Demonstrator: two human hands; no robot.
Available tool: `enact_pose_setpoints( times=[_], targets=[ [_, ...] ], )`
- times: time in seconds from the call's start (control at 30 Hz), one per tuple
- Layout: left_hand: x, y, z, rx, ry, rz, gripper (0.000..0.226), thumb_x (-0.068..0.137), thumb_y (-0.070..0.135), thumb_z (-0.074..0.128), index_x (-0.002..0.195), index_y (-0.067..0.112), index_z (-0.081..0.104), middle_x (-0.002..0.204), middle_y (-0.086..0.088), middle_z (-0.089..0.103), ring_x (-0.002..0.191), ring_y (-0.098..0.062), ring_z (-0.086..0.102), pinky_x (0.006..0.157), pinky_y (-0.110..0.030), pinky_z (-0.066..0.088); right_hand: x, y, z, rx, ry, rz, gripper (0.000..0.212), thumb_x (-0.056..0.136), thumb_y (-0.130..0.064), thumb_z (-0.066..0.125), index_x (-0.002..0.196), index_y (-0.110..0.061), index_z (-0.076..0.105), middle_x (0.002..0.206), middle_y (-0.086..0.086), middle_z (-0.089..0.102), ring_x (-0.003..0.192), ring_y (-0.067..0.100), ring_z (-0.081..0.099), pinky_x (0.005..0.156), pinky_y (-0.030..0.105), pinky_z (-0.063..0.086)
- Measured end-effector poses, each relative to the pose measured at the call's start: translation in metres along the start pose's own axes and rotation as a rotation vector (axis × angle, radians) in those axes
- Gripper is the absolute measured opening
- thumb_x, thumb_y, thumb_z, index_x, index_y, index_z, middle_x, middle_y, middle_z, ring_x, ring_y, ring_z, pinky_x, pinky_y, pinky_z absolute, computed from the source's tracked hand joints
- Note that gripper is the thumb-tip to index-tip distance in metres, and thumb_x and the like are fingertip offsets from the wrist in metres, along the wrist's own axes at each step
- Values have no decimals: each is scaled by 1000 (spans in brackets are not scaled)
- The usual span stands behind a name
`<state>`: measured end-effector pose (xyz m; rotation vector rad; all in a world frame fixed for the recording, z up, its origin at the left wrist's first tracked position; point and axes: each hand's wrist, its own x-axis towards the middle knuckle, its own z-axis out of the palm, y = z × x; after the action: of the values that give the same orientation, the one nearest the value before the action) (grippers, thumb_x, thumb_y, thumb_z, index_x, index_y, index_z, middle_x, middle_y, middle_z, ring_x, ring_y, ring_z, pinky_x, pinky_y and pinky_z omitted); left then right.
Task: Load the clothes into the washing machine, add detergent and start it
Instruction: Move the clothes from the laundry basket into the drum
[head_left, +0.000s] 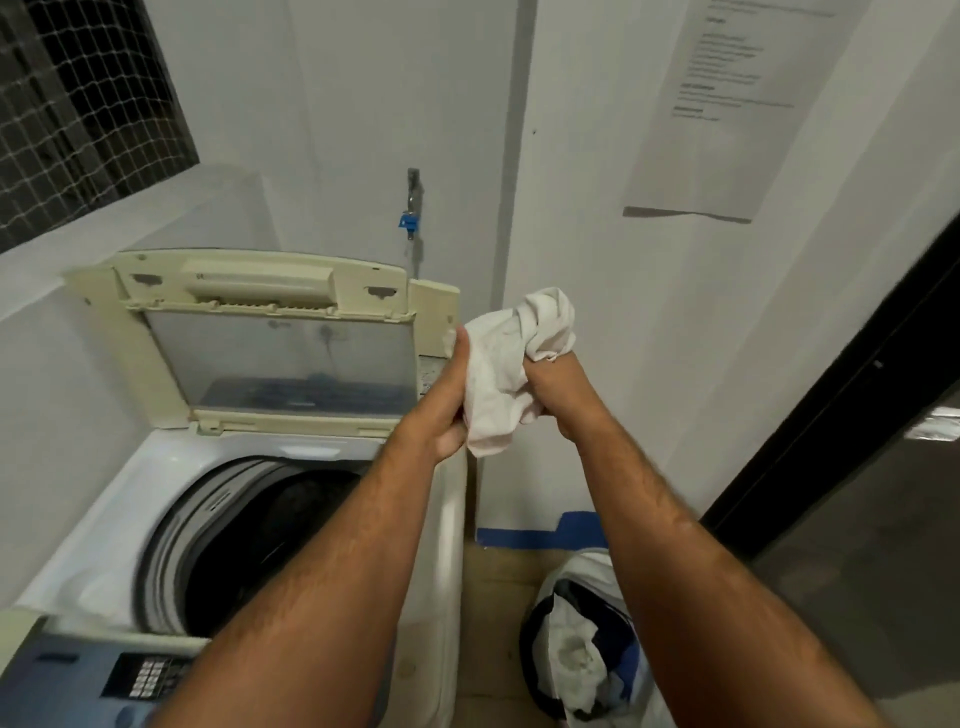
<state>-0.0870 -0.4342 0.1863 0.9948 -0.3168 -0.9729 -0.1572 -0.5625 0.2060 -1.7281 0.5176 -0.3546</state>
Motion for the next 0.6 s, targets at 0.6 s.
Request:
enact_pose_setpoints(
  times=[0.6],
  targets=[
    [-101,15,-260,350,484,-31,31,96,35,54,115,12,64,101,-10,71,86,-15,69,73,-25,58,-9,50,262,135,-515,270,37,88,-51,62,118,-29,62,114,4,70,103,21,68,87,50,58]
  ],
)
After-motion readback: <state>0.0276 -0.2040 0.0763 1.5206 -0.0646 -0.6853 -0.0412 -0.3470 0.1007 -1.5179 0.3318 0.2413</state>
